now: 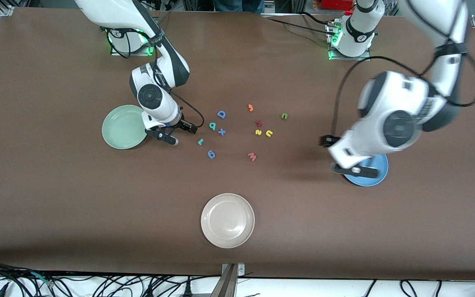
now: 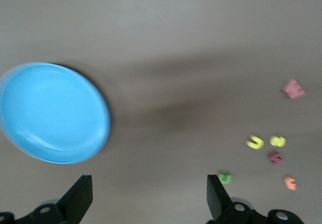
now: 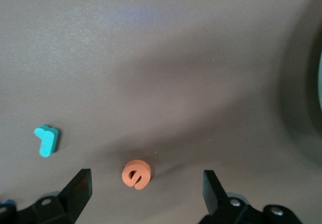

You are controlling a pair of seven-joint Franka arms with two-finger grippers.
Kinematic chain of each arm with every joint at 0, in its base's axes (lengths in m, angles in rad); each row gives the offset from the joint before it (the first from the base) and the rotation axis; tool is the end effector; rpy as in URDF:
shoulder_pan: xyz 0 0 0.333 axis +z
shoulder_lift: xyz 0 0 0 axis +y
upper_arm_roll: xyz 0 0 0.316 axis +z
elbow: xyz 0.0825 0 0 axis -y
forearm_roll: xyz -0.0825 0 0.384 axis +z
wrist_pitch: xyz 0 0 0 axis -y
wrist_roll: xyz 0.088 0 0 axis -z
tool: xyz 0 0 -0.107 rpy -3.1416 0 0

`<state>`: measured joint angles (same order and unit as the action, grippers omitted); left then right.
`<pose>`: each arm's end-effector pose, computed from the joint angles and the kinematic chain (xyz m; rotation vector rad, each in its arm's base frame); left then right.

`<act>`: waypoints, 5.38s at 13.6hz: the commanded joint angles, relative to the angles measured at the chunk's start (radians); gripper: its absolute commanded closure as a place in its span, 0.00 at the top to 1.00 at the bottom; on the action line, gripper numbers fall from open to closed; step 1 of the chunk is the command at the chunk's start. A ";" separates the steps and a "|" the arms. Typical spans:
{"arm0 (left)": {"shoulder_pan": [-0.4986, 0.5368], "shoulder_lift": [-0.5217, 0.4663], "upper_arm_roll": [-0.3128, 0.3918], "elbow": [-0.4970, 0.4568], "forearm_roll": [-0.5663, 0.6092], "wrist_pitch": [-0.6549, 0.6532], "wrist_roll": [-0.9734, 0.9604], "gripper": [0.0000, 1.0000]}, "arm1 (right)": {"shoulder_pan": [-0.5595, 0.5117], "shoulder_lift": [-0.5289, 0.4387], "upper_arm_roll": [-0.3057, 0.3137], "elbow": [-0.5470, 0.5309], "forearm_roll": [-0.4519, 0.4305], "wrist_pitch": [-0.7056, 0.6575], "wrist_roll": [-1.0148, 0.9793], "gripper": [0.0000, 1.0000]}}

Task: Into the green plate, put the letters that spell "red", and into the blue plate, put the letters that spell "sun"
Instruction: 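Reach the right gripper toward the orange letter while the left gripper reaches letters, then grasp the orange e with the right gripper while the left grasps green u, then release the green u onto the blue plate while the right gripper lifts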

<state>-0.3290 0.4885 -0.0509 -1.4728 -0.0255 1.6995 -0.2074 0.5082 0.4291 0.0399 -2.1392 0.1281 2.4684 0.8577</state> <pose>0.6185 -0.2442 0.3777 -3.0758 0.2514 0.4102 0.4788 0.2923 0.1931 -3.0617 0.6471 0.2124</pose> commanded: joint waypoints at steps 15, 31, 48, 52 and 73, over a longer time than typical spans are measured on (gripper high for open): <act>-0.197 -0.141 -0.067 -0.562 -0.151 0.613 0.020 1.00 | 0.012 0.054 0.038 -0.012 0.022 0.115 0.112 0.72; -0.269 -0.193 -0.070 -0.922 0.045 1.057 -0.253 1.00 | 0.013 0.077 0.067 -0.008 0.019 0.159 0.173 0.72; -0.239 -0.122 -0.072 -0.943 0.191 1.117 -0.245 0.56 | 0.012 0.017 0.009 -0.025 -0.093 -0.011 -0.022 0.67; -0.240 -0.122 -0.072 -0.952 0.191 1.117 -0.264 0.15 | 0.012 0.019 0.012 -0.012 -0.090 -0.002 0.009 0.65; 0.355 -0.048 -0.070 -0.396 0.176 0.339 0.327 0.12 | 0.010 0.051 0.017 0.002 -0.074 0.046 0.067 0.27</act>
<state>-0.0008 0.3608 -0.1041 -1.9511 0.1270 2.0591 0.0695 0.5151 0.4721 0.0611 -2.1309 0.0566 2.5092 0.9094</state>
